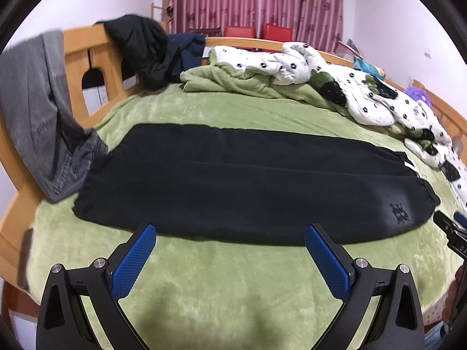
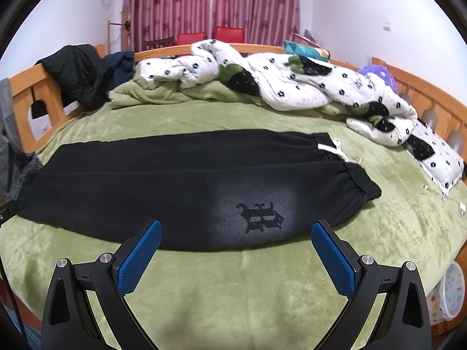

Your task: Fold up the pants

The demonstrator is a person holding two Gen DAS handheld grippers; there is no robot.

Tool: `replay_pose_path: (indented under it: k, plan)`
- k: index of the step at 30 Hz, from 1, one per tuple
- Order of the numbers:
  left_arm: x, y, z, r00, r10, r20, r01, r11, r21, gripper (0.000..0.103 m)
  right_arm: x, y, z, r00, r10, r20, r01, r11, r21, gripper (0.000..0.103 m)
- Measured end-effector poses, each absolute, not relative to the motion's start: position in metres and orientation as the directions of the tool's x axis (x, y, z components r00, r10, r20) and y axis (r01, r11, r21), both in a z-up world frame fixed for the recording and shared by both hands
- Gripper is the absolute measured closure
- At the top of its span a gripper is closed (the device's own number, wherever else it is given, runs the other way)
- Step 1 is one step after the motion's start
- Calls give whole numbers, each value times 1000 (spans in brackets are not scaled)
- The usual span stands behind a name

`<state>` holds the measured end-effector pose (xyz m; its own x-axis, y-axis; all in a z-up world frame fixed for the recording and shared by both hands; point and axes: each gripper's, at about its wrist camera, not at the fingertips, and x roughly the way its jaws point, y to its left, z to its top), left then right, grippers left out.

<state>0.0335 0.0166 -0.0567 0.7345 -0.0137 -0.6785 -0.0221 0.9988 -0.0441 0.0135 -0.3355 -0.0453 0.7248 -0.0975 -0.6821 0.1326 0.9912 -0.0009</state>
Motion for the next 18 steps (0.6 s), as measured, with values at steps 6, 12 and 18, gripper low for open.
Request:
replay_pose_path:
  k: [6,12,18]
  plan:
    - [75,58,-117,642,-36,-766,-108,985,-137,20,41,-381,-97,647,-48,-761,180,980,90,29]
    - [93,116,-166,579,-156,-800,-229,911,-344,31,55,-440,-137,595,19,-803,290,927,237,34]
    - [103,140,-193,622,-217,-752,-291,828,-479,31,84,-467,-173,597,146,-789,360,829,427,33]
